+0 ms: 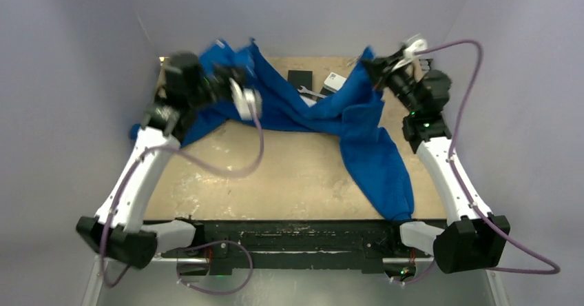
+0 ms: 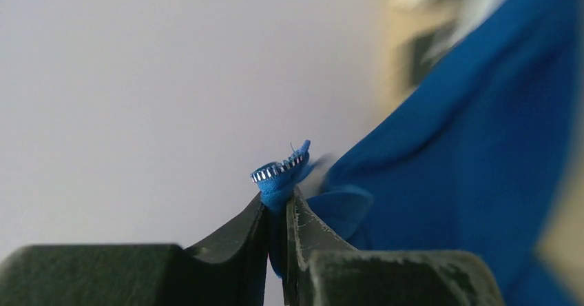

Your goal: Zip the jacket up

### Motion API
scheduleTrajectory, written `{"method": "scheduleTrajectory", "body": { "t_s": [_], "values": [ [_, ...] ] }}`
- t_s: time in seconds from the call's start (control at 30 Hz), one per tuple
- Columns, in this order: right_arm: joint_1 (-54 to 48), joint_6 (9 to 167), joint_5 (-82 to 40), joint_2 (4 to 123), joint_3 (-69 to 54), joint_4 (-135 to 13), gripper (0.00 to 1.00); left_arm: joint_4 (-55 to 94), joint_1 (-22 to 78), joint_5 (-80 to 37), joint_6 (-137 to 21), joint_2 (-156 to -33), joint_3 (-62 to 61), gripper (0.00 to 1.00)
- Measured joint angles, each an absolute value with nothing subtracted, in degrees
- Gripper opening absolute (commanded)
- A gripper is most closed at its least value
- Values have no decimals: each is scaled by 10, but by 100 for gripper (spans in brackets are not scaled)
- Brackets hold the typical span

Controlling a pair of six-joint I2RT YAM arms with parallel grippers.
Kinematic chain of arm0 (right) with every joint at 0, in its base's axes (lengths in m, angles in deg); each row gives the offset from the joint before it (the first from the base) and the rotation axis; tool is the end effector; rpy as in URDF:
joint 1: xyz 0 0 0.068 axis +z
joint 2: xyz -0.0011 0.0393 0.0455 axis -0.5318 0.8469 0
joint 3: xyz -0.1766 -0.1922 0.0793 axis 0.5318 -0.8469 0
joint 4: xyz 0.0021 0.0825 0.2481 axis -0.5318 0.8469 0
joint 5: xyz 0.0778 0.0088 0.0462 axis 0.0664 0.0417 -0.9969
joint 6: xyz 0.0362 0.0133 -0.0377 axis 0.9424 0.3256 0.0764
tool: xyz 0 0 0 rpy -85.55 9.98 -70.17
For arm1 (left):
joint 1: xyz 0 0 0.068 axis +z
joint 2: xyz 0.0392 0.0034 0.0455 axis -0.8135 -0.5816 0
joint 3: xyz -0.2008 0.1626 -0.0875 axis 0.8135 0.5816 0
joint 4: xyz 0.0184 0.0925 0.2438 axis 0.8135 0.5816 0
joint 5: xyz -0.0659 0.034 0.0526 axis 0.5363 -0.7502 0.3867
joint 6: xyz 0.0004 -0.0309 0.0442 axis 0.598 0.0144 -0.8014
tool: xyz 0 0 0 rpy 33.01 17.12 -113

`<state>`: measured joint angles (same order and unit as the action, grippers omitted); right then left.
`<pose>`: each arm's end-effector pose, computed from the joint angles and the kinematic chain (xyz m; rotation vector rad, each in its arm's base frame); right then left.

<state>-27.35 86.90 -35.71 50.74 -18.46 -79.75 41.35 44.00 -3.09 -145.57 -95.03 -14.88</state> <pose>0.2712 0.0363 0.4318 -0.3266 1.3003 0.4163 0.2809 -0.0679 0.4585 1.4077 1.0015 0.4479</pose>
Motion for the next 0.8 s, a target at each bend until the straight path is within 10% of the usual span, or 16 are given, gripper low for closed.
{"method": "scheduleTrajectory", "body": {
  "t_s": [0.2, 0.53, 0.63, 0.8],
  "values": [
    [-168, 861, -509, 512, -310, -754, 0, 663, 170, 61, -1549, -851, 81, 15],
    [-138, 901, -548, 466, -476, -800, 0, 648, 115, 75, -1535, -906, 199, 30],
    [-138, 912, -547, 455, -491, -826, 0, 566, 95, 68, -1483, -891, 264, 71],
    [-138, 927, -547, 450, -512, -856, 0, 494, 60, 74, -1381, -873, 316, 81]
  ]
}}
